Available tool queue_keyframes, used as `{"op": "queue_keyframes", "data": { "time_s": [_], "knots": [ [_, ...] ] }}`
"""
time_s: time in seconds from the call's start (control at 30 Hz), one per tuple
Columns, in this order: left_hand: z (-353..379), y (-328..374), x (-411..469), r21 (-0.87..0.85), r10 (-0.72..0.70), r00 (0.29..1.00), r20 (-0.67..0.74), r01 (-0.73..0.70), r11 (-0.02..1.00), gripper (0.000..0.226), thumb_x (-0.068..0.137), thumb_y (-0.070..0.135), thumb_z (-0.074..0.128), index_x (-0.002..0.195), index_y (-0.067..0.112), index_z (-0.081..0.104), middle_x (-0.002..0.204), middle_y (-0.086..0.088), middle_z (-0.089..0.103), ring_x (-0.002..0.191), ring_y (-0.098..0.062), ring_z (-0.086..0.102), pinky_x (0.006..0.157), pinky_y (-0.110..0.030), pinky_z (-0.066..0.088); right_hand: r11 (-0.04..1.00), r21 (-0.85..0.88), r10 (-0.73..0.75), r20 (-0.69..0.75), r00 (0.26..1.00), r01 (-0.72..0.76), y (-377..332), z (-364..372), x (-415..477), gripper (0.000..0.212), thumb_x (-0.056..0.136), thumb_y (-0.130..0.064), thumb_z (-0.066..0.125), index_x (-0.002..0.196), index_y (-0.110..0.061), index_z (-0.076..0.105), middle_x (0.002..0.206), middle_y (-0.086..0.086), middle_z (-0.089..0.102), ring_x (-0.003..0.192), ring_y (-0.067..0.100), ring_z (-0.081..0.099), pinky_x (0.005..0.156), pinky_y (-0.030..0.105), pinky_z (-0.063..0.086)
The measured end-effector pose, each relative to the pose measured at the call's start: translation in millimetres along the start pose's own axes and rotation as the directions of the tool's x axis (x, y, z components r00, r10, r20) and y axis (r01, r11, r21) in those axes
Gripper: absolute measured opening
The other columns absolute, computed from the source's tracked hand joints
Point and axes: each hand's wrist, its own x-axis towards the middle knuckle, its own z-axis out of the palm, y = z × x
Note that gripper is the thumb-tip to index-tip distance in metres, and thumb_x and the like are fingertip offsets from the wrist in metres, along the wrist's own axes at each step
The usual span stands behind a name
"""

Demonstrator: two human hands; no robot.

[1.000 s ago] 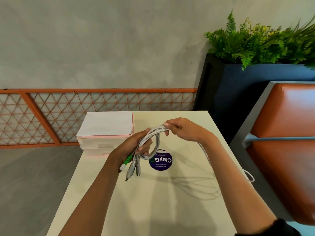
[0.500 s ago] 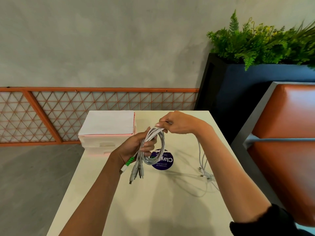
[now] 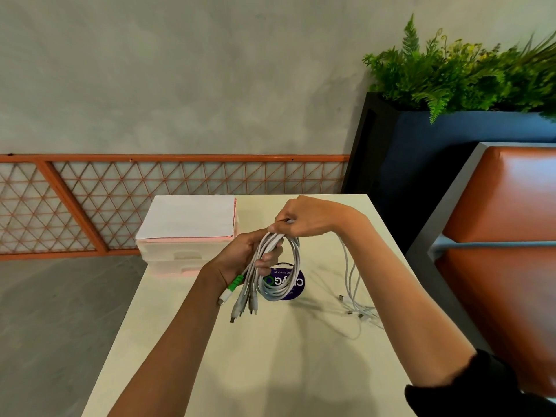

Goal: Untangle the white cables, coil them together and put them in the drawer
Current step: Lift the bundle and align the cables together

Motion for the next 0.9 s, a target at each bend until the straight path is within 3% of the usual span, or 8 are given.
{"op": "queue_keyframes", "data": {
  "time_s": [0.1,0.27,0.4,0.5,0.57,0.67,0.77,0.9],
  "knots": [
    [-4,3,3,-0.026,-0.037,0.988,0.147,0.041,0.999,0.021,0.077,0.035,0.07,0.074,0.014,0.066,0.044,0.009,0.039,0.032,0.0,0.028,0.034,-0.012,0.034,0.999,0.035,0.002,0.0,1.0,-0.002,1,2,1,0.04,0.099,-0.035,0.046,0.06,-0.028,0.053,0.063,-0.003,0.054,0.061,0.014,0.044,0.065,0.029,0.035],
    [-14,9,1,-0.05,-0.075,0.982,0.174,0.085,0.995,0.027,0.079,0.042,0.07,0.073,0.016,0.064,0.045,0.008,0.02,0.032,-0.001,0.02,0.03,-0.01,0.029,0.953,0.296,-0.043,-0.086,0.995,0.067,17,1,-8,0.029,0.08,-0.034,0.074,0.094,-0.016,0.058,0.082,0.002,0.062,0.065,0.008,0.052,0.06,0.022,0.044],
    [-22,16,-4,-0.066,-0.066,0.99,0.128,0.075,0.995,0.032,0.073,0.042,0.078,0.072,0.013,0.064,0.042,0.011,0.031,0.032,0.0,0.022,0.03,-0.011,0.031,0.976,0.035,-0.189,-0.372,0.909,0.217,26,18,-8,0.022,0.088,-0.033,0.064,0.098,-0.014,0.067,0.078,-0.009,0.061,0.062,0.006,0.054,0.057,0.025,0.049],
    [-20,19,-6,0.016,-0.061,0.996,0.067,0.061,0.998,0.042,0.074,0.051,0.075,0.075,0.011,0.06,0.043,0.009,0.036,0.031,0.001,0.029,0.031,-0.012,0.028,0.989,-0.091,-0.147,-0.468,0.872,0.118,31,32,-6,0.029,0.095,-0.041,0.048,0.102,-0.019,0.066,0.09,-0.009,0.065,0.077,0.009,0.056,0.068,0.035,0.049],
    [-17,18,-7,0.079,-0.08,0.996,0.033,0.077,0.994,0.048,0.087,0.057,0.052,0.079,0.01,0.056,0.044,0.008,0.034,0.031,0.001,0.027,0.031,-0.013,0.026,0.992,-0.073,-0.12,-0.38,0.917,0.1,31,31,-7,0.028,0.098,-0.038,0.046,0.095,-0.018,0.066,0.08,-0.01,0.063,0.072,0.011,0.055,0.068,0.036,0.048],
    [-12,15,-11,0.12,-0.127,0.992,0.028,0.123,0.985,0.058,0.092,0.057,0.025,0.078,0.011,0.057,0.043,0.007,0.032,0.031,0.0,0.026,0.032,-0.013,0.026,0.995,0.021,-0.09,-0.153,0.984,0.094,25,16,-9,0.036,0.101,-0.033,0.042,0.081,-0.012,0.063,0.061,-0.009,0.047,0.055,0.006,0.043,0.061,0.02,0.037],
    [-5,12,-13,0.172,-0.127,0.984,0.121,0.105,0.979,0.052,0.085,0.066,0.043,0.072,0.017,0.056,0.045,0.009,0.033,0.033,0.002,0.025,0.033,-0.012,0.025,0.977,0.212,-0.023,0.031,0.999,0.016,19,1,-14,0.045,0.1,-0.041,0.036,0.069,-0.017,0.056,0.056,-0.001,0.033,0.047,0.008,0.029,0.051,0.014,0.029],
    [-2,12,-11,0.176,-0.098,0.987,0.124,0.076,0.981,0.047,0.074,0.061,0.07,0.064,0.021,0.047,0.043,0.012,0.031,0.032,0.002,0.024,0.033,-0.01,0.024,0.92,0.392,-0.023,0.082,0.996,-0.011,17,-7,-18,0.043,0.099,-0.042,0.039,0.073,-0.013,0.056,0.055,-0.002,0.029,0.046,0.008,0.022,0.045,0.018,0.022]
  ]
}}
